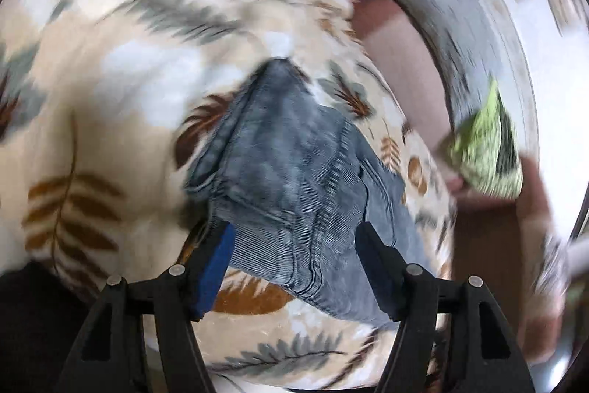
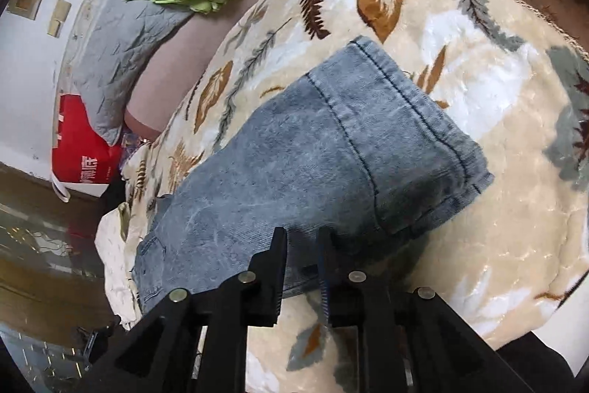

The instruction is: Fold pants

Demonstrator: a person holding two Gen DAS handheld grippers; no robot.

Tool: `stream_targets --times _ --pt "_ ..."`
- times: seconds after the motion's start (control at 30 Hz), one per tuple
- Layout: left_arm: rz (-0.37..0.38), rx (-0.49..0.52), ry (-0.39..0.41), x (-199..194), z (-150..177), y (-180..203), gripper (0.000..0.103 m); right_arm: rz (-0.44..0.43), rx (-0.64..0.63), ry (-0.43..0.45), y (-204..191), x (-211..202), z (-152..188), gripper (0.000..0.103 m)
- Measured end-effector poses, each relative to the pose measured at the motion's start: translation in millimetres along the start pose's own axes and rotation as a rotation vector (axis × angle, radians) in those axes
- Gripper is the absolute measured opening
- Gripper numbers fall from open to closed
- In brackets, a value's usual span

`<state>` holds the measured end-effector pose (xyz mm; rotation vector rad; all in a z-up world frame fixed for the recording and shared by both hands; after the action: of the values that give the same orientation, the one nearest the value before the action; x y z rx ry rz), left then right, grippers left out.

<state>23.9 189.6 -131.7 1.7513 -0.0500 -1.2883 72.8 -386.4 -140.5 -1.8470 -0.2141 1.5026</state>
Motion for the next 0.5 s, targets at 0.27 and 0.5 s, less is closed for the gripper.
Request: stream_targets --times 0.27,0.5 --pt "-0.011 -0.1 -0.007 16.3 32.2 -9.4 0.069 -0.017 0.023 0.001 11.5 -2.1 5.8 0.019" --pt "-0.06 -0.098 0.044 20.0 5.1 -6.1 0.022 -0.004 0.062 0.013 24.1 -6.7 2.3 0.019"
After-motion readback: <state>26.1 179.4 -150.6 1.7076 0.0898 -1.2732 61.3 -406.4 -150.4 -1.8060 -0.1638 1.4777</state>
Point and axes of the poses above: each gripper's, at about its wrist camera, not at the fingertips, and x roughly the way its jaws point, y to its right, z to its underside, the point moved 8 cm from there along x, roughly the way its jaws point, and after that the axes turned 14 degrees about -y, right-handed, at the moved point
